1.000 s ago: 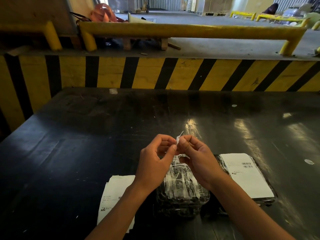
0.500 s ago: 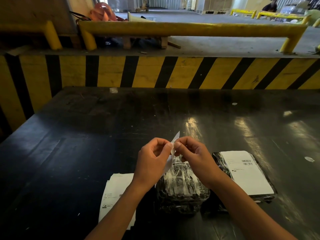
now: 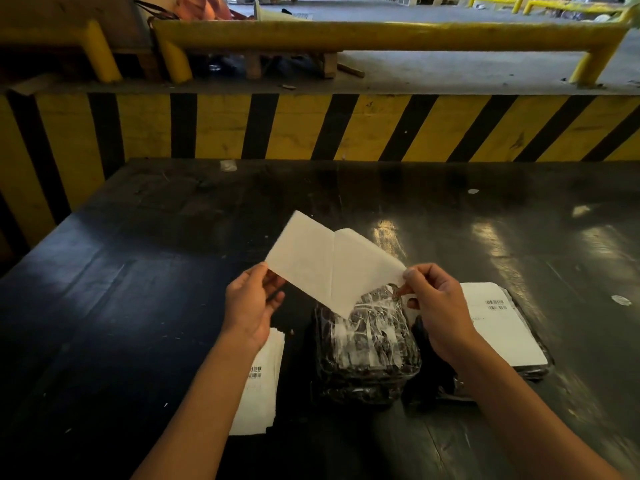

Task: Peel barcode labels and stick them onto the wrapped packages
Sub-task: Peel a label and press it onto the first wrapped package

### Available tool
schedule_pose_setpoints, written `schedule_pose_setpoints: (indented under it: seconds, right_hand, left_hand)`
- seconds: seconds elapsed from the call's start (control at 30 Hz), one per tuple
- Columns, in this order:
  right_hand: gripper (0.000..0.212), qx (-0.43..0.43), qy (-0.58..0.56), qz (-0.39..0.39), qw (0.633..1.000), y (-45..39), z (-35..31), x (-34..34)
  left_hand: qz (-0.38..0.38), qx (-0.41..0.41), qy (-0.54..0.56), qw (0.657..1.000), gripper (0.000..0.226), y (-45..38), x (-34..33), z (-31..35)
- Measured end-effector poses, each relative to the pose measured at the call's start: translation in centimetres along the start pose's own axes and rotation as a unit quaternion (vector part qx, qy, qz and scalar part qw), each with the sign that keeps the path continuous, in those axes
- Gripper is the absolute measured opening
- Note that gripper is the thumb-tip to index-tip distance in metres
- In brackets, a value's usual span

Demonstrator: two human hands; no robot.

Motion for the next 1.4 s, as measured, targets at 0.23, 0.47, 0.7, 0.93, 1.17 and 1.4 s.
schedule_pose_setpoints:
  seconds: [0.23, 0.47, 0.7, 0.93, 1.17, 1.4]
  right_hand:
    - [0.015, -0.021, -0.033, 0.091, 0.995, -1.2, 0.7, 0.9]
    - [0.011, -0.119, -0.187, 0.17, 0.96, -2.9, 0.7, 2.6]
    - [0.028, -0.013, -0.205, -0.057, 0.977, -2.4, -4.0, 2.4]
    - [0.018, 0.011, 0.113, -0.476, 0.872, 4.6, -3.1, -2.9]
    - [0.014, 0.063, 0.33, -0.559, 0.758, 7.9, 2.4, -4.2]
    - [0.02, 0.116, 0.362, -0.486, 0.787, 5.9, 1.8, -4.2]
  left_hand:
    - [0.063, -0.037, 0.027, 0.997, 0.011, -1.4, 1.6, 1.3]
    - [0.108, -0.074, 0.077, 0.988, 0.025, -2.0, 3.2, 3.4]
    - [0.063, -0.159, 0.061, 0.983, 0.017, -0.5, 3.4, 5.8]
    - [-0.01, -0.232, -0.052, 0.971, 0.008, 2.2, 0.4, 4.8]
    - [-0.033, -0.22, -0.07, 0.972, 0.01, 3.6, -0.4, 3.7]
    - [-0.063, -0.211, -0.102, 0.97, 0.009, 4.1, -2.0, 2.5]
Point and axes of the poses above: each hand's wrist, its own y-axis away from the middle knuckle, its own x-axis out of the back of the hand, z = x × y, the point moved 5 cm from there along -y, towards the middle knuckle, and after that the axes turned 8 degrees about z, right-handed, at the moved point
